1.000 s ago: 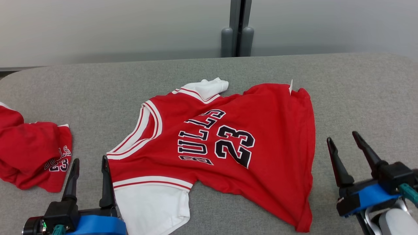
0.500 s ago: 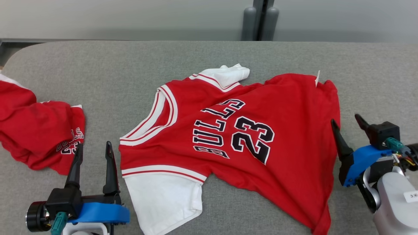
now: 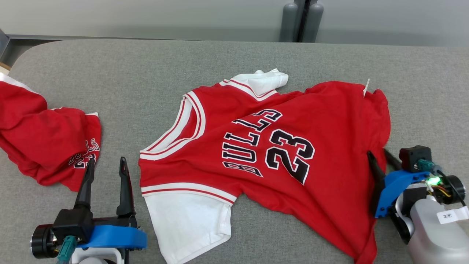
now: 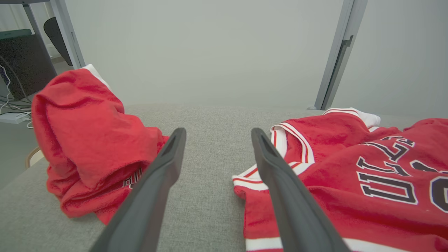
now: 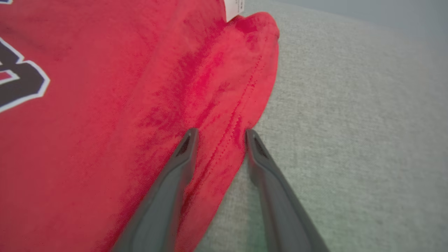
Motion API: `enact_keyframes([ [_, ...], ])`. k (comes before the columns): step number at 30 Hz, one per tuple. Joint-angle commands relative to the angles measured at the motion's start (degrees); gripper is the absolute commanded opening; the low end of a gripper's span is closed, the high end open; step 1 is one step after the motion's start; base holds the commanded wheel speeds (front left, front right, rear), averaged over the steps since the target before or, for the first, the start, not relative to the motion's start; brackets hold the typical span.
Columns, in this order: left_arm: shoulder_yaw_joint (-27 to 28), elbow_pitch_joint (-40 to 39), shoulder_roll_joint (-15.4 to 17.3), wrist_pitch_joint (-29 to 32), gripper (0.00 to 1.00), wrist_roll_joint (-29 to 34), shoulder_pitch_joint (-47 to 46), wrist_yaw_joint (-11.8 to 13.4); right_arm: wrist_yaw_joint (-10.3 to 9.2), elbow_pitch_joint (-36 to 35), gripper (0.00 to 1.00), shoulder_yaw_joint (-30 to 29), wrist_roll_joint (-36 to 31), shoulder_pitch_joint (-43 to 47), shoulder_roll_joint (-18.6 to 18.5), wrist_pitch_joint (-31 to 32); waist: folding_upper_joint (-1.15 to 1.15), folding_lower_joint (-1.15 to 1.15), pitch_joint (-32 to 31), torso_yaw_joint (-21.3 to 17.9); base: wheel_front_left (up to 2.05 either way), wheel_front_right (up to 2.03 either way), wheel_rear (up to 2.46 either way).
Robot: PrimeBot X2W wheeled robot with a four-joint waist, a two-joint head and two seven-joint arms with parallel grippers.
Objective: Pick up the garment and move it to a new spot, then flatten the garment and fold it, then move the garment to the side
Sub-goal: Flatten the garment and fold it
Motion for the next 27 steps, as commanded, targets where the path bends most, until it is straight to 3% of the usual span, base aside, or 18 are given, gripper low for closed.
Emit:
enact_keyframes([
  [1,-0.13,0.02,0.03,0.00,1.00,-0.25,-0.83,0.08,0.15,1.51,0.00,0.99,0.46,-0.21,0.80,0.14,0.00,0.00,-0.09,-0.04,0.00,0.00,0.00],
  [18,-1.65,0.66,0.02,0.01,1.00,-0.61,-2.89,-0.58,0.10,3.97,0.00,-0.46,2.81,-19.44,-5.97,-6.14,0.00,0.00,1.33,4.02,0.00,0.00,0.00],
  [26,-2.36,0.49,0.03,0.00,1.00,-1.29,-3.27,-0.10,0.09,8.83,0.00,-0.47,1.83,-25.20,-6.07,-6.78,0.00,0.00,2.34,5.66,0.00,0.00,0.00],
  [27,-2.30,0.43,0.02,0.01,1.00,-1.31,-3.28,-0.09,0.09,9.33,0.22,-0.66,1.70,-25.18,-5.72,-6.83,0.00,0.00,2.42,5.62,0.00,0.00,0.00],
])
